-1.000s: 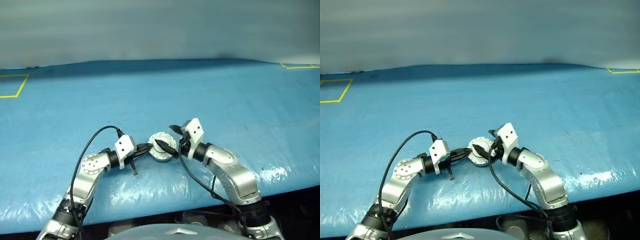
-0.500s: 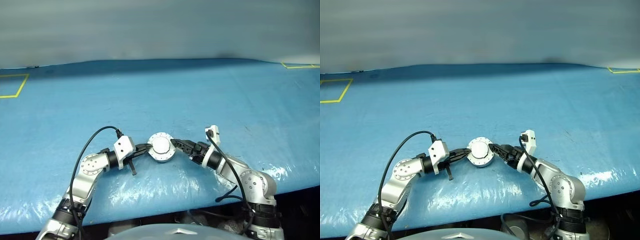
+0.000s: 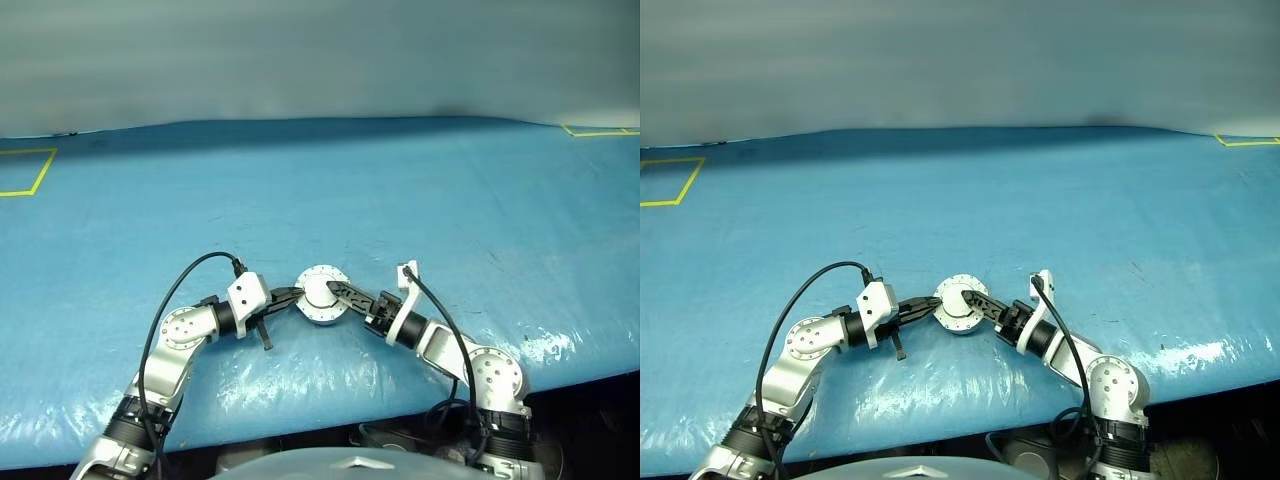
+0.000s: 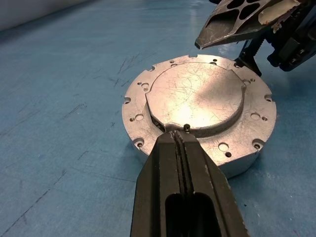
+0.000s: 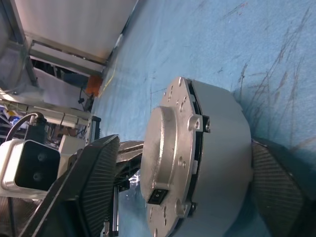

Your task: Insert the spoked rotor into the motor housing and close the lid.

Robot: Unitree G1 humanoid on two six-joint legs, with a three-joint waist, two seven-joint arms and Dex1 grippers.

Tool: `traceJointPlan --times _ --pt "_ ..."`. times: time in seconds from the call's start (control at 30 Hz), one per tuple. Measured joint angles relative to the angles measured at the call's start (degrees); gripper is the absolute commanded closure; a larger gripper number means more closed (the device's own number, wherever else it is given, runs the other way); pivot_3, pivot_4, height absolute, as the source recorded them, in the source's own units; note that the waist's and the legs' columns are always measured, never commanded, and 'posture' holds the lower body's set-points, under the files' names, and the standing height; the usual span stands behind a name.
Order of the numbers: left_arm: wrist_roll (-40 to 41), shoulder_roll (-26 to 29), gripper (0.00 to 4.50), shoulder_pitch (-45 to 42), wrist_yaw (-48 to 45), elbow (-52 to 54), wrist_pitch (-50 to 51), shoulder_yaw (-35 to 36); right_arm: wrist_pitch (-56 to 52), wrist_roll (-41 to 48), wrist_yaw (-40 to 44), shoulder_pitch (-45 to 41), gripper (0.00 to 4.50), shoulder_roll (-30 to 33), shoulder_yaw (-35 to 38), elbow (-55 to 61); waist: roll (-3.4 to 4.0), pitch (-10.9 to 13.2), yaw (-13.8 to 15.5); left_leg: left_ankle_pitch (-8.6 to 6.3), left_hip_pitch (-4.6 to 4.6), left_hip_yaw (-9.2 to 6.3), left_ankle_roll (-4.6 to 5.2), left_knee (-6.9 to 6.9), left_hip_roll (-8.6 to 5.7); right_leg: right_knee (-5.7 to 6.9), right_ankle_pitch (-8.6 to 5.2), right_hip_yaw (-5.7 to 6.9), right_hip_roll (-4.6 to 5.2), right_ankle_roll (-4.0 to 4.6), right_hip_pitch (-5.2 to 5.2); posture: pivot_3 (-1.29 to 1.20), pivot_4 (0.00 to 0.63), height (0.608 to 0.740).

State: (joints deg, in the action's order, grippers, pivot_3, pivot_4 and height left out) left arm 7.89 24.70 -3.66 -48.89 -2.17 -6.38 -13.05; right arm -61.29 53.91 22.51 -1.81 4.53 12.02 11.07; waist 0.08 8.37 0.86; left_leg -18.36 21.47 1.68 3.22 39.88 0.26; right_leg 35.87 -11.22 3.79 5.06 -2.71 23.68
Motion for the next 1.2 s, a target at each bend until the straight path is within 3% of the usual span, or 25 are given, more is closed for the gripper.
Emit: traceJointPlan --times 0.13,0.2,0.27,0.67,0.9,1.03,1.2 --pt "-0.11 0.29 4.5 0.08 0.12 0.31 0.94 0.12 1.23 -0.15 0.68 0.77 2.62 0.48 -0.74 0.21 0.01 0.0 0.0 0.0 0.01 0.0 0.0 0.0 0.0 0.0 0.03 0.0 0.0 -0.06 0.01 0.0 0.15 0.74" --pt "-0.19 0.52 4.5 0.34 0.19 0.4 1.26 0.33 2.21 0.03 1.11 0.71 2.82 0.51 -0.7 0.79 0.01 0.0 -0.02 0.0 0.01 0.01 0.0 0.0 -0.01 0.0 0.04 -0.01 0.0 -0.08 0.0 0.0 0.15 0.74" --pt "-0.2 0.48 4.5 0.46 0.16 0.73 1.37 0.25 2.34 -0.05 1.14 0.81 3.3 0.67 -1.01 0.8 0.0 0.0 0.0 0.0 0.01 0.0 0.0 0.0 0.0 -0.01 0.01 0.0 0.0 -0.03 -0.01 0.0 0.15 0.74" --pt "0.73 0.5 4.5 0.96 0.03 2.32 3.93 1.19 5.31 -2.58 2.01 0.81 3.3 1.94 -4.38 1.96 0.04 -0.02 -0.23 0.03 -0.03 0.0 -0.03 0.0 0.05 0.02 0.01 -0.02 -0.05 -0.03 0.01 0.0 0.15 0.74" --pt "7.66 1.42 4.5 3.9 -1.43 5.96 10.35 4.1 4.27 -2.55 0.02 -0.77 3.3 0.95 -4.87 0.62 0.06 0.0 -1.42 0.03 0.04 0.0 -0.05 -0.01 0.11 0.05 0.01 -0.02 -0.1 -0.02 0.1 0.0 0.15 0.74" --pt "13.4 2.59 4.5 5.88 -3.5 13.16 13.62 5.65 3.62 -2.88 -1.77 -2.7 3.3 -0.21 -5.67 -1.11 0.05 -0.01 -2.06 0.05 -0.01 0.01 -0.09 -0.03 0.22 0.06 -0.03 -0.07 -0.18 0.06 0.1 0.0 0.15 0.74" --pt "20.79 2.31 4.5 8.14 -1.58 16.19 18.85 11.4 3.58 -0.78 -4.94 -3.75 3.3 -4.83 -2.5 -4.67 0.07 0.0 -2.16 0.14 -0.07 -0.02 -0.25 -0.07 0.48 0.07 -0.01 -0.07 -0.46 0.17 0.11 0.0 0.15 0.74"
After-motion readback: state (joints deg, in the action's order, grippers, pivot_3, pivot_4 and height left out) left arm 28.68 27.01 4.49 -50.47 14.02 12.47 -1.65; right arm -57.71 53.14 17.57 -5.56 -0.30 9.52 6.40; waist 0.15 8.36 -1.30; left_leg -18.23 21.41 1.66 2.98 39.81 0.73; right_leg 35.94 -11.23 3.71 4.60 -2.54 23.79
